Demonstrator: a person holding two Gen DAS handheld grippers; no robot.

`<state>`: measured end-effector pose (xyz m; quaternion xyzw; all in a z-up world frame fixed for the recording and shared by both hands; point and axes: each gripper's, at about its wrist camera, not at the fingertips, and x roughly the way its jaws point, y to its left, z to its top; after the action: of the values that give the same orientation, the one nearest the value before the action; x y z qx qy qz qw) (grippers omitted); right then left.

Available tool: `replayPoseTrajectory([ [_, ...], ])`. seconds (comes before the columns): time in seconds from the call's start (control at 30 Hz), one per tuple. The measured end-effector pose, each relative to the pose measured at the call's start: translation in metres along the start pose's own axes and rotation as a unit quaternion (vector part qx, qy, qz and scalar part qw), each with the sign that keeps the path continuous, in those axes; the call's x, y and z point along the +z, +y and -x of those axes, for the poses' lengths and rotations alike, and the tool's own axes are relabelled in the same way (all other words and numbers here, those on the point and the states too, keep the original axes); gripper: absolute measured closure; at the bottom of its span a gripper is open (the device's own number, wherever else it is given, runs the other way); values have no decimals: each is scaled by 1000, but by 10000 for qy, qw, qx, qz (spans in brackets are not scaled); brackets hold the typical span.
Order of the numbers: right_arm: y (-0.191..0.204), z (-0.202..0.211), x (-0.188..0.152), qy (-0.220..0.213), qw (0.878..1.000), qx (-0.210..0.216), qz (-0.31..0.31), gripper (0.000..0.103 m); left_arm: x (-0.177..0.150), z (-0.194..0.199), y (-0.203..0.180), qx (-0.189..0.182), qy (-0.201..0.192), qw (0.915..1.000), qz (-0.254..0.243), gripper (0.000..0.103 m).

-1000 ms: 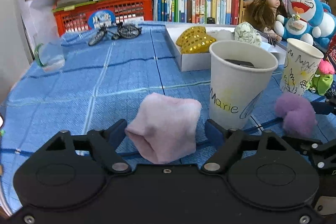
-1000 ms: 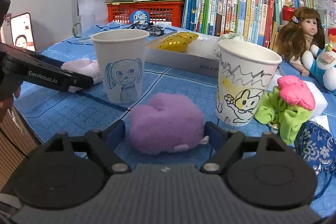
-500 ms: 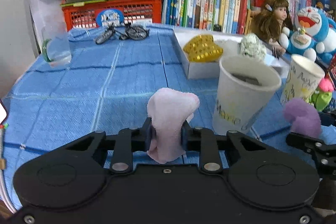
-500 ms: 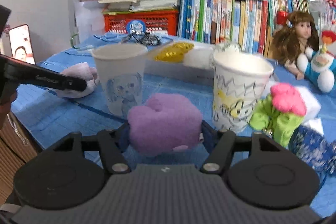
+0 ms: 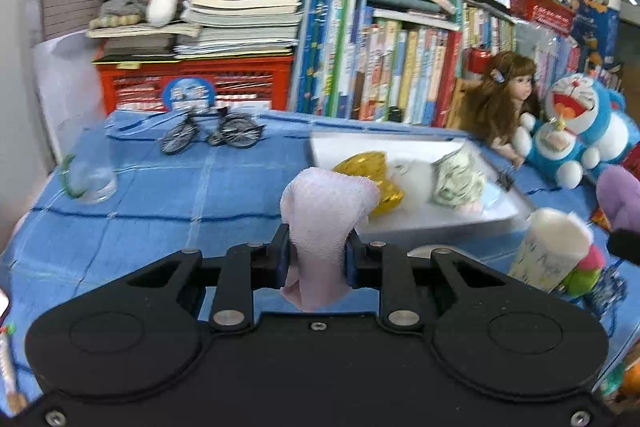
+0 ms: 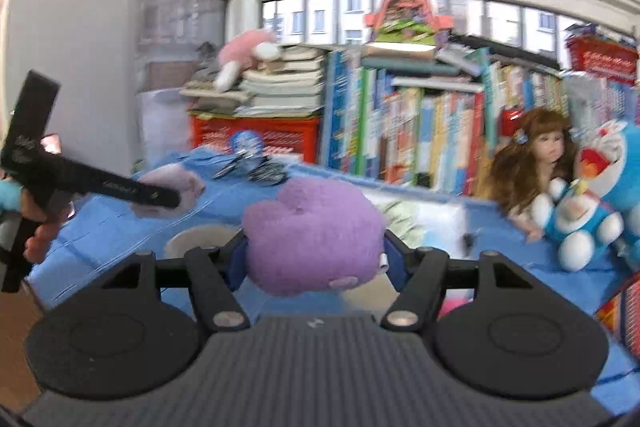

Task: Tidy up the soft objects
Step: 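Carry the pink towel and purple pom into the tray and open both tools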

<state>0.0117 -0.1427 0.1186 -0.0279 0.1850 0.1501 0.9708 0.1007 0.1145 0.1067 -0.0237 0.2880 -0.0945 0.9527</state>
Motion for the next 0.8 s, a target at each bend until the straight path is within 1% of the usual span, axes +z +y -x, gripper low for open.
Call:
replayPoseTrajectory([
  [0.13, -28, -14, 32, 243, 9994, -252, -52, 34, 27, -17, -9, -275, 139, 9995, -45, 79],
  [0.23, -55, -39, 55, 666, 9970, -399, -48, 34, 49, -37, -16, -428, 339, 9985, -61, 79],
  [0.37, -86, -74, 68, 1230, 9908, -497, -257, 34, 75, -72, -24, -596, 706, 9957, -41, 79],
  [0.47, -104, -103, 69, 1720, 9829, -575, -303, 34, 89, -100, -31, -739, 1018, 9921, -18, 79],
  [0.53, -112, -121, 66, 2046, 9768, -544, -326, 34, 94, -119, -36, -814, 1256, 9887, -26, 79],
  [0.6, -119, -138, 61, 2336, 9702, -501, -405, 34, 96, -138, -41, -871, 1542, 9842, -32, 79],
  [0.7, -127, -161, 51, 2742, 9592, -388, -561, 34, 93, -165, -45, -1049, 1982, 9745, 41, 79],
  [0.8, -133, -179, 42, 2986, 9519, -342, -603, 34, 88, -181, -49, -1133, 2203, 9688, 26, 79],
])
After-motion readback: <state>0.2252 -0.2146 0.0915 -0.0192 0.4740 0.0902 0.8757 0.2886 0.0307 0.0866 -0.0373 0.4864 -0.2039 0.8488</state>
